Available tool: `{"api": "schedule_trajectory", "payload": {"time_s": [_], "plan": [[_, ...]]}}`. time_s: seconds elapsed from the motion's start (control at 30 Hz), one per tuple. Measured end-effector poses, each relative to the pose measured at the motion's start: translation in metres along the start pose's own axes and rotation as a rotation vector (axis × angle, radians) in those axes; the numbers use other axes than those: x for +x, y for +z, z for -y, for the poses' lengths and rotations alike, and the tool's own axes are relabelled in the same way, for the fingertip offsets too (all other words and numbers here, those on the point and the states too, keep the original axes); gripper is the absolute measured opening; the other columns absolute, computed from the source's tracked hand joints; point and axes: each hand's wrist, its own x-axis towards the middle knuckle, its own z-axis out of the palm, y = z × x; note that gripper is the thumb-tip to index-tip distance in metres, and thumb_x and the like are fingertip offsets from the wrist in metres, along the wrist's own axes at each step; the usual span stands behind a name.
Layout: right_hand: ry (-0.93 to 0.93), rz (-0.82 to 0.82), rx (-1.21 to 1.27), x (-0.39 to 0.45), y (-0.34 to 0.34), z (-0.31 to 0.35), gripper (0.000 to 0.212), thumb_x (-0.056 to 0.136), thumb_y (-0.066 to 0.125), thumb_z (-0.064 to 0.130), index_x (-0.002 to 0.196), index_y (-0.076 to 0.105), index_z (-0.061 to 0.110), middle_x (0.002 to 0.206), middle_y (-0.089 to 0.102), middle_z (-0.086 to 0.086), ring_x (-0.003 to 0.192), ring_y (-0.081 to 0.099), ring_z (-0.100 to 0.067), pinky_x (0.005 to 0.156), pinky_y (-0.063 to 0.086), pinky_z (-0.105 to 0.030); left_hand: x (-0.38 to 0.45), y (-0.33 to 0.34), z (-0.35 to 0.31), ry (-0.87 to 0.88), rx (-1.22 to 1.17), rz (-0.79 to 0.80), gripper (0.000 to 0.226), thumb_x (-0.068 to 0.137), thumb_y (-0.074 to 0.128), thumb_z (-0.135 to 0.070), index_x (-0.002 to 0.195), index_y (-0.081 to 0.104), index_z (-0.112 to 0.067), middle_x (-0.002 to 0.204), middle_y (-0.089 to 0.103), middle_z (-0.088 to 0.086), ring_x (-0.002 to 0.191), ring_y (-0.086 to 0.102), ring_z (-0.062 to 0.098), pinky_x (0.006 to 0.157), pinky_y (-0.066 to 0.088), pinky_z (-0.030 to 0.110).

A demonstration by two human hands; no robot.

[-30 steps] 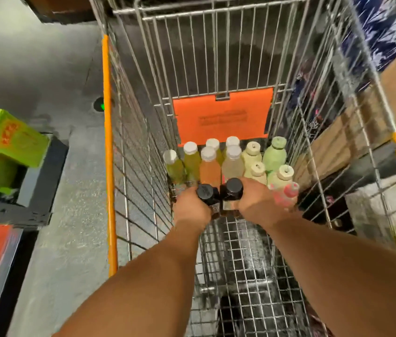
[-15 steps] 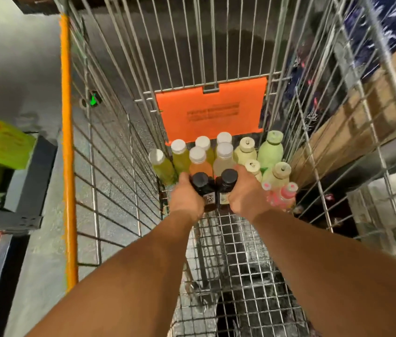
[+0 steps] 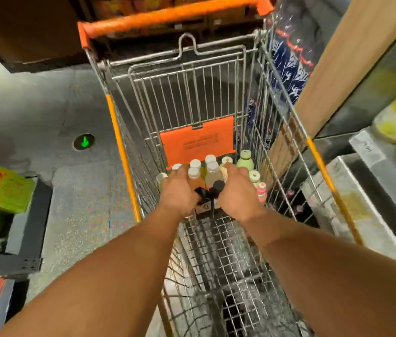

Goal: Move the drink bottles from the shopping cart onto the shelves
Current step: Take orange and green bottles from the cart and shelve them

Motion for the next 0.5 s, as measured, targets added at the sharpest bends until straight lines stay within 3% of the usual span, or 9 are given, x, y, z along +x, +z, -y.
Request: {"api": "schedule_trajectory", "payload": {"time_s": [0.1, 0.23, 0.3, 0.5], "plan": [[0.056, -0.072, 0.018, -0.057, -0.035, 0.030, 0.069, 0.081, 0.053, 0.000, 0.141, 0.031, 0.025, 0.136, 0.030, -0.008, 0.103, 0.058, -0.035, 0.090, 0.050, -0.051, -0.040, -0.047, -0.009, 0.119, 0.090, -0.043, 0.039, 0.076, 0.072, -0.023, 0.111, 0.056, -0.018, 0.108, 0.063, 0.009, 0.104, 0.060, 0.035, 0.083, 0.049, 0.038], [0.106, -0.235, 0.055, -0.150, -0.087, 0.074, 0.057, 0.084, 0.059, 0.009, 0.137, 0.039, 0.018, 0.132, 0.038, -0.012, 0.098, 0.060, -0.034, 0.085, 0.050, -0.041, -0.109, -0.110, -0.030, 0.294, 0.214, -0.008, 0.044, 0.078, 0.069, -0.026, 0.118, 0.054, -0.017, 0.111, 0.061, 0.012, 0.107, 0.057, 0.036, 0.090, 0.048, 0.042], [0.121, -0.333, 0.056, -0.197, -0.117, 0.095, 0.044, 0.085, 0.059, 0.014, 0.127, 0.045, 0.015, 0.125, 0.043, -0.012, 0.099, 0.059, -0.033, 0.078, 0.046, -0.035, -0.146, -0.140, -0.047, 0.374, 0.229, 0.004, 0.054, 0.078, 0.069, -0.023, 0.129, 0.053, -0.019, 0.122, 0.059, 0.011, 0.116, 0.053, 0.035, 0.097, 0.045, 0.044], [0.119, -0.602, -0.030, -0.322, -0.215, 0.132, 0.037, 0.091, 0.056, 0.027, 0.122, 0.048, 0.009, 0.119, 0.047, -0.015, 0.109, 0.053, -0.038, 0.079, 0.043, -0.039, -0.248, -0.217, -0.124, 0.591, 0.219, -0.050, 0.070, 0.074, 0.071, -0.022, 0.140, 0.049, -0.022, 0.130, 0.057, 0.011, 0.115, 0.056, 0.033, 0.095, 0.051, 0.046]]}}
